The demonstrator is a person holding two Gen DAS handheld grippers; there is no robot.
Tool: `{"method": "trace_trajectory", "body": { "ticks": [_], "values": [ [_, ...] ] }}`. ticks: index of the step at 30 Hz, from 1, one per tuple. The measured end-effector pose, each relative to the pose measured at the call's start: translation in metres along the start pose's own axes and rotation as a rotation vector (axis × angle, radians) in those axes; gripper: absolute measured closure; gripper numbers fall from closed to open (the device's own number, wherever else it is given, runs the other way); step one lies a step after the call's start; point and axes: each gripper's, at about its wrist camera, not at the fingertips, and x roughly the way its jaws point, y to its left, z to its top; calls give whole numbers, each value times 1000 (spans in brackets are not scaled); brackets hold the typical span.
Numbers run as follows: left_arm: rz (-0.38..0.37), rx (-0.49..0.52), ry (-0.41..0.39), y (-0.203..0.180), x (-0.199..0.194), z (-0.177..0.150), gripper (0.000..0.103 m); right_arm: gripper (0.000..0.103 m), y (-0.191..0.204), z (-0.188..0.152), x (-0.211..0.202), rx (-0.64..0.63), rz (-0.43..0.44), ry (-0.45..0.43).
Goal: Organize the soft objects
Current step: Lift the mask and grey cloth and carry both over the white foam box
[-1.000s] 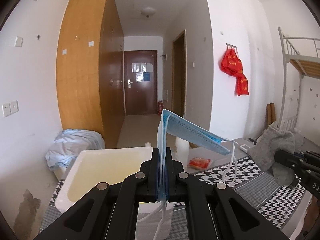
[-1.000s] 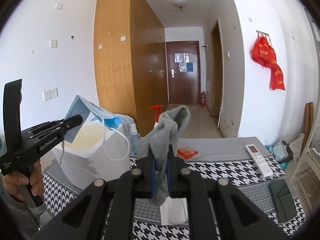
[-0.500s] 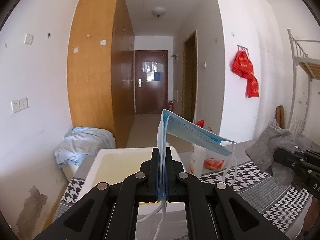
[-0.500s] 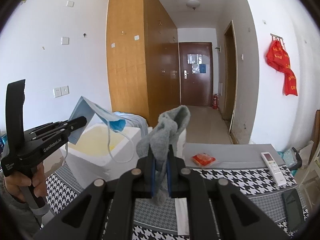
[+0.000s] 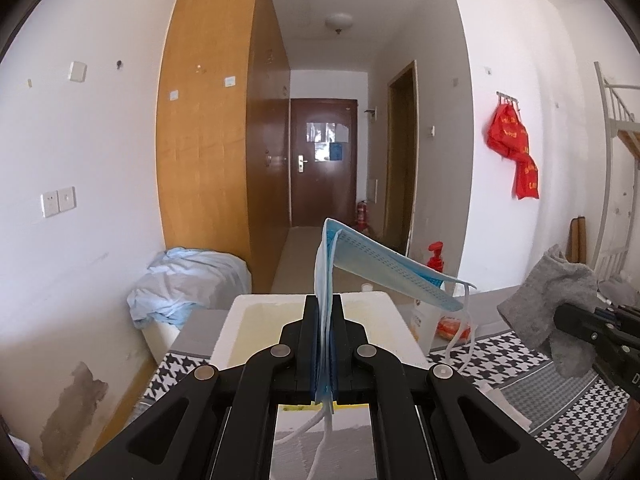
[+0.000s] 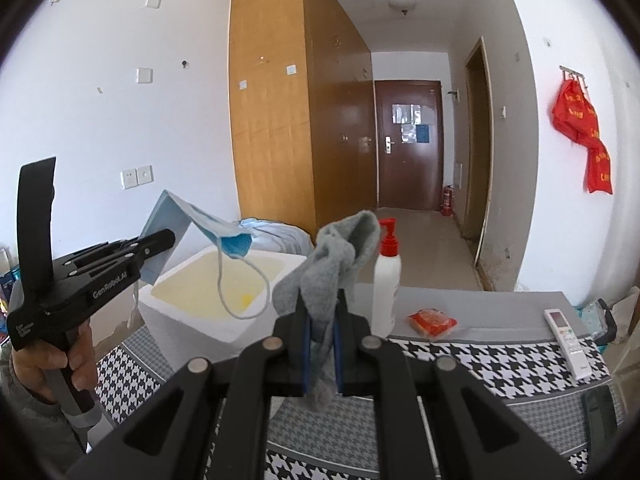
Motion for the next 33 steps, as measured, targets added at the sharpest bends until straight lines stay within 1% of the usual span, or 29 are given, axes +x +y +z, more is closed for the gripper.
{"method": "trace_trajectory", "body": {
  "ticks": [8, 18, 33],
  "values": [
    [39, -10, -3, 14, -1, 0, 99, 91, 12, 3, 9, -18, 29, 17],
    [58, -21, 57, 25, 22, 1, 99, 91, 27, 6, 24, -36, 59, 40],
    [36, -33, 140, 32, 63, -1, 99, 91, 28, 8, 38, -37, 17, 64]
  ]
}}
